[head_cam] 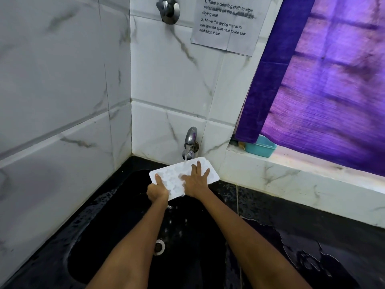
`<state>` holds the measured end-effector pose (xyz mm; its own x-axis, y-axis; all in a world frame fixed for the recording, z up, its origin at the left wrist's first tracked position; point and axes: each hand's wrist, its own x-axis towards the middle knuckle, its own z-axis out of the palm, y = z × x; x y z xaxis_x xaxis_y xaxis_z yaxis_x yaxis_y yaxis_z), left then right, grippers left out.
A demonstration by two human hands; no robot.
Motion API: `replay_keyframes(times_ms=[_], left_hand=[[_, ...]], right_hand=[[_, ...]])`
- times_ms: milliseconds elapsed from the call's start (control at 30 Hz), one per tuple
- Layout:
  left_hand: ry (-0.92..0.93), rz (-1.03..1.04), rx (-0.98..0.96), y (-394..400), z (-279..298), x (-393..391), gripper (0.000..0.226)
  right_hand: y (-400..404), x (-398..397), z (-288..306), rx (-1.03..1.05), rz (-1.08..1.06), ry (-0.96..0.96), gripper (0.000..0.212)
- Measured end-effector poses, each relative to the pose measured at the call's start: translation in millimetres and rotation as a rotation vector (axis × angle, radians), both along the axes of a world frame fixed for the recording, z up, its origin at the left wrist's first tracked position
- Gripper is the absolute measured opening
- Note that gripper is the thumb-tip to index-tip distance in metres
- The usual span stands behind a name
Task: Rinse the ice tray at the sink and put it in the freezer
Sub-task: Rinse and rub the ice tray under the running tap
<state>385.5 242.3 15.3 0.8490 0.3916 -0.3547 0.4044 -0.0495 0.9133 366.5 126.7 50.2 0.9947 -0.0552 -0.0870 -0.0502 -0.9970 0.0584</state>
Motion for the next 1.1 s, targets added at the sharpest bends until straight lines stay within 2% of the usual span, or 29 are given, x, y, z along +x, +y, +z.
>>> replay_keyframes(times_ms=[133,267,400,533,667,833,900,1033,1100], left_hand=[[-0.001,0.003,0.011,4.0,0.7,2.3,0.063],[-0.012,-0.016,-0.001,1.9,0.9,3.5,0.063],[-0.007,-0.013,0.018,4.3,1.1,5.6,0.063],[-0.017,-0.015,0.016,0.7,-1.3,5.9,0.063],[-0.007,-0.008,0.046,3.7,-4.3,7.9,0.065],[0.009,-0.021,0.009,-4.2,-7.8,6.0,0.065],[0.006,-0.018,-0.006,-7.7,-5.8,7.9,0.064],[0.012,-0.025,-0.012,-9.5,-5.3,12.6,0.065],[0.009,-0.035,-0.015,-15.8,-4.7,12.5,0.065]], right_hand=[[-5.5,-1.8,2.0,0.117,0.039,0.005,0.041],[-5.0,-0.4,-1.0,0.015,0.047,-0.056,0.043],[-6.9,2.8,0.6,0.070,0.054,-0.008,0.047],[-2.7,2.1,-7.1,0.019,0.036,-0.052,0.047],[-5.2,1.1,-11.1,0.103,0.047,-0.027,0.046],[-6.6,-0.5,-11.9,0.006,0.042,-0.111,0.043],[-5.5,-1.6,-10.5,0.053,0.058,-0.113,0.044],[-13.0,-3.7,-8.2,0.104,0.122,-0.244,0.038],[-10.3,-5.9,-9.6,0.068,0.151,-0.206,0.041]])
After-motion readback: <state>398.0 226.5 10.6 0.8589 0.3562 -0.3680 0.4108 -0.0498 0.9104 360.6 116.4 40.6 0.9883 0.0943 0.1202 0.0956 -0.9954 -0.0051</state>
